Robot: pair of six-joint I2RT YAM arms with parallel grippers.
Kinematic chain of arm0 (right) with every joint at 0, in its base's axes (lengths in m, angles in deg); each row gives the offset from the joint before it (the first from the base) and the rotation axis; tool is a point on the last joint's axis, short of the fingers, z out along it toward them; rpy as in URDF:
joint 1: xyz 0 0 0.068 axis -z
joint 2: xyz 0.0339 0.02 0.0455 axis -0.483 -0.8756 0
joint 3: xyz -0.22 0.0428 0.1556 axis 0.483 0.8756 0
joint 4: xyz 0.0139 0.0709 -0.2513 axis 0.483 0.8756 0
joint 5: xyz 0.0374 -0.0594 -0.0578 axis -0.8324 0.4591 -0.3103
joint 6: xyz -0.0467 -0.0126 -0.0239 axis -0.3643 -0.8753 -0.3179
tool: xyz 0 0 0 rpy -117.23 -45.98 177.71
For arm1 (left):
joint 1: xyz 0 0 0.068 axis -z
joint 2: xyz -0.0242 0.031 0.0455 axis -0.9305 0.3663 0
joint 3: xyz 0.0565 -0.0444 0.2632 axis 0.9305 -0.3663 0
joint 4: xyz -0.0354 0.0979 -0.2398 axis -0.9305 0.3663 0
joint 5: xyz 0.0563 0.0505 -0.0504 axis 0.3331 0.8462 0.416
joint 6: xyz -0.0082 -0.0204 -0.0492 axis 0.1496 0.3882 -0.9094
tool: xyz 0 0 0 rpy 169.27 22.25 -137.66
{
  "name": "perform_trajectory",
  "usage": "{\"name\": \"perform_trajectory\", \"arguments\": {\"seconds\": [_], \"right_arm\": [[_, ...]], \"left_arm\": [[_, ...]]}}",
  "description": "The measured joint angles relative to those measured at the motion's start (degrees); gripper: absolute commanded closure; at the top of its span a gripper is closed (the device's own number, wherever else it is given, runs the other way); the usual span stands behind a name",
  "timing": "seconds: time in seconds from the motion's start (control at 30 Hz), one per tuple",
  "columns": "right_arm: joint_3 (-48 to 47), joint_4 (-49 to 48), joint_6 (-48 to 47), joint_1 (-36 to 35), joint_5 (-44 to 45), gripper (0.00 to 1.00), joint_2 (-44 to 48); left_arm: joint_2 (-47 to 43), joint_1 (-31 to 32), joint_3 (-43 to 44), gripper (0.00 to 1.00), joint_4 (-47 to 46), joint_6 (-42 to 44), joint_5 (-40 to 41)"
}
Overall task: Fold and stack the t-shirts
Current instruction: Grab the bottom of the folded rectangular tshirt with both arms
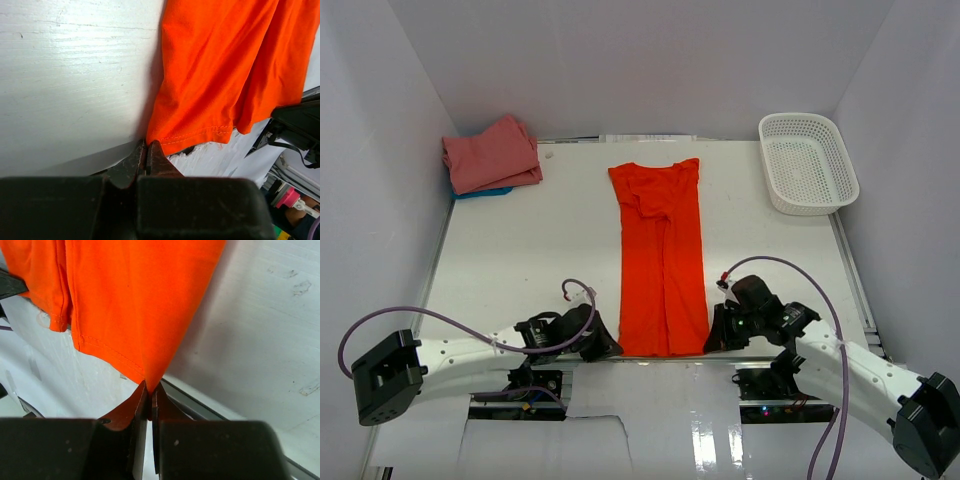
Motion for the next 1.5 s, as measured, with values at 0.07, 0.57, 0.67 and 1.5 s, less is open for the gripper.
{"name": "perform_trajectory", "arguments": {"seconds": [0.07, 0.57, 0.67, 1.5], "right_arm": [[-1.3, 1.0, -0.1, -0.3, 0.2, 0.92, -0.3], [-11.5, 5.7, -3.2, -0.5, 1.6, 0.92, -4.1], [-12.3, 6.4, -3.7, -0.5, 1.7, 0.92, -4.6], [-29.1, 8.4, -12.2, 9.8, -1.0, 0.92, -18.3]], "left_arm": [[0.2, 0.0, 0.8, 1.00, 1.3, 0.5, 0.0], [1.6, -0.5, 13.6, 1.00, 16.9, 5.6, 2.8], [2.0, -1.8, 15.0, 1.00, 18.0, 6.9, 2.8], [12.6, -22.7, 32.5, 1.00, 21.6, 24.5, -5.9]]}}
